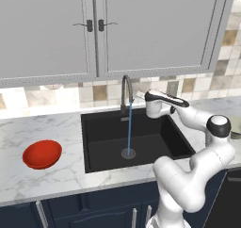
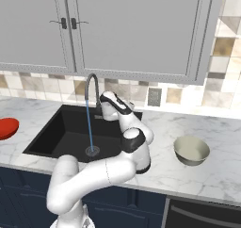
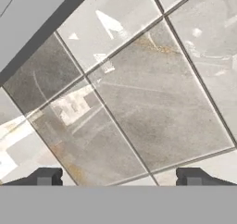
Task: Rinse each bowl for a few seconds and place them down in the sink or on the counter.
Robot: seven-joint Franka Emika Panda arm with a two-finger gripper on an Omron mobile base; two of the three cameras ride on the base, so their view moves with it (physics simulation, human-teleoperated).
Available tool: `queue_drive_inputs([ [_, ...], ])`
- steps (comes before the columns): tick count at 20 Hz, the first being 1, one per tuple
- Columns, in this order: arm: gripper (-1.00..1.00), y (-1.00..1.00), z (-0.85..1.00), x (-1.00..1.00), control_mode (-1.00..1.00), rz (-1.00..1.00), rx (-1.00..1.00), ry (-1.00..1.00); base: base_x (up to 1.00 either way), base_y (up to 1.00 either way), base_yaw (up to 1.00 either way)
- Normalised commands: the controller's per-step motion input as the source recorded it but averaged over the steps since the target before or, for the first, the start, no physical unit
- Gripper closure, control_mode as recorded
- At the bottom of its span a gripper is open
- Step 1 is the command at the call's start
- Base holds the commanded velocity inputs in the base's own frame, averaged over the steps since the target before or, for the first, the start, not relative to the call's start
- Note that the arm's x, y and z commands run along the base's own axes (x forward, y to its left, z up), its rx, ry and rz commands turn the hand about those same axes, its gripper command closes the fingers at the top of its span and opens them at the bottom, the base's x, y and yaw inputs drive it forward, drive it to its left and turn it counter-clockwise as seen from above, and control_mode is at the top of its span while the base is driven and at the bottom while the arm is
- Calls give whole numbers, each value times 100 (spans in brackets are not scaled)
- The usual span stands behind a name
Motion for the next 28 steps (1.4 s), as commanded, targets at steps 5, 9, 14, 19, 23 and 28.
queue_drive_inputs([
  [5, -100, -22, 59, -22, -100, -6, 8, 9, 0, 0, 0],
  [9, -100, -29, 56, -38, -100, -9, 10, 19, 0, 0, 0],
  [14, -100, -34, 50, -44, -100, -10, 12, 28, 0, 0, 0],
  [19, -100, -33, 43, -54, -100, -11, 13, 28, 0, 0, 0],
  [23, -100, -38, 54, -68, -100, -7, 14, 20, 0, 0, 0],
  [28, -100, -19, 78, -57, -100, -4, 11, 17, 0, 0, 0],
])
